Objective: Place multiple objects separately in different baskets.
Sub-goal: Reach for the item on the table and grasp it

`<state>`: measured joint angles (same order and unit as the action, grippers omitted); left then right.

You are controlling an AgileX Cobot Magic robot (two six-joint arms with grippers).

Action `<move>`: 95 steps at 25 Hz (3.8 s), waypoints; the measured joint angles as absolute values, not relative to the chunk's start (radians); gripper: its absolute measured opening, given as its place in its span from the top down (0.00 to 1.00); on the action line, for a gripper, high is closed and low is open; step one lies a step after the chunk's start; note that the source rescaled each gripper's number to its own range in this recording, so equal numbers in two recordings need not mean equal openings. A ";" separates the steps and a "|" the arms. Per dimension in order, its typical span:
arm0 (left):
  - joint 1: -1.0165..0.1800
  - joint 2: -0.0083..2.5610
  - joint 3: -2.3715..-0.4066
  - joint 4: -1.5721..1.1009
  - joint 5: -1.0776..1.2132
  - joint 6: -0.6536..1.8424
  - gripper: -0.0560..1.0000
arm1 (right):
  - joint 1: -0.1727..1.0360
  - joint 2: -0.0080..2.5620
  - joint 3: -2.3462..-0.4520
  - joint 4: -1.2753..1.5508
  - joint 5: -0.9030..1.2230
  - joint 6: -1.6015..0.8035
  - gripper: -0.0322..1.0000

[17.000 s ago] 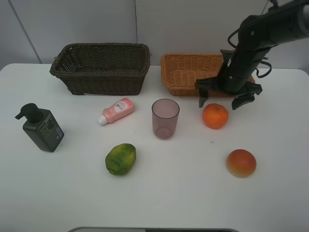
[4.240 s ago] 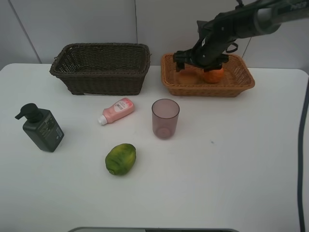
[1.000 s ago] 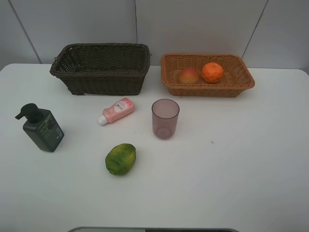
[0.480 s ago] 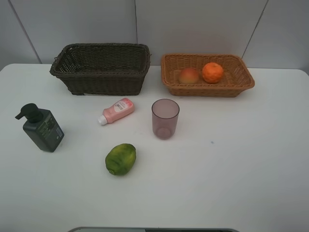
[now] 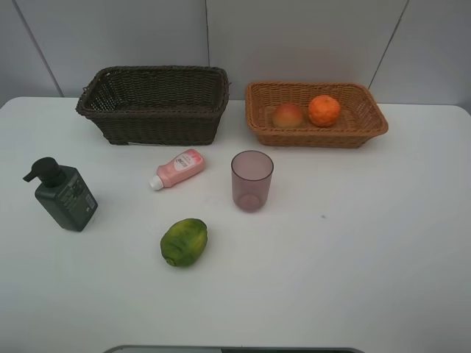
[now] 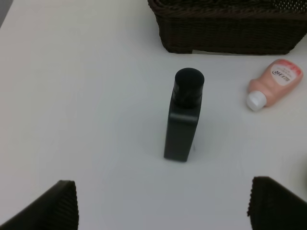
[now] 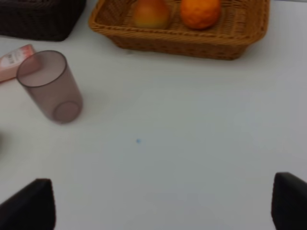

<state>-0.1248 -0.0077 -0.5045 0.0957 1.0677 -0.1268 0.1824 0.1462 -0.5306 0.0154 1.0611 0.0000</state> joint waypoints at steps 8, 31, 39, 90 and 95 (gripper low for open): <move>-0.125 -0.008 -0.505 0.096 1.068 -0.127 0.08 | 0.049 0.146 -0.531 0.015 1.061 0.000 0.00; -0.123 -0.008 -0.505 0.096 1.068 -0.127 0.08 | -0.018 0.146 -0.531 0.015 1.061 0.000 0.00; -0.026 -0.008 -0.505 0.095 1.068 -0.127 0.08 | -0.018 0.146 -0.531 0.015 1.061 0.000 0.00; -0.088 0.489 -0.651 0.102 0.969 -0.096 0.08 | -0.018 0.146 -0.531 0.015 1.060 0.000 0.00; -0.133 0.734 -0.765 0.122 0.969 -0.094 0.08 | -0.018 0.146 -0.531 0.015 1.060 0.000 0.00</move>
<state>-0.1326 0.7341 -0.7648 0.1222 0.9693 -0.0935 -0.0181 0.1462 -0.5306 0.0145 1.0602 0.0000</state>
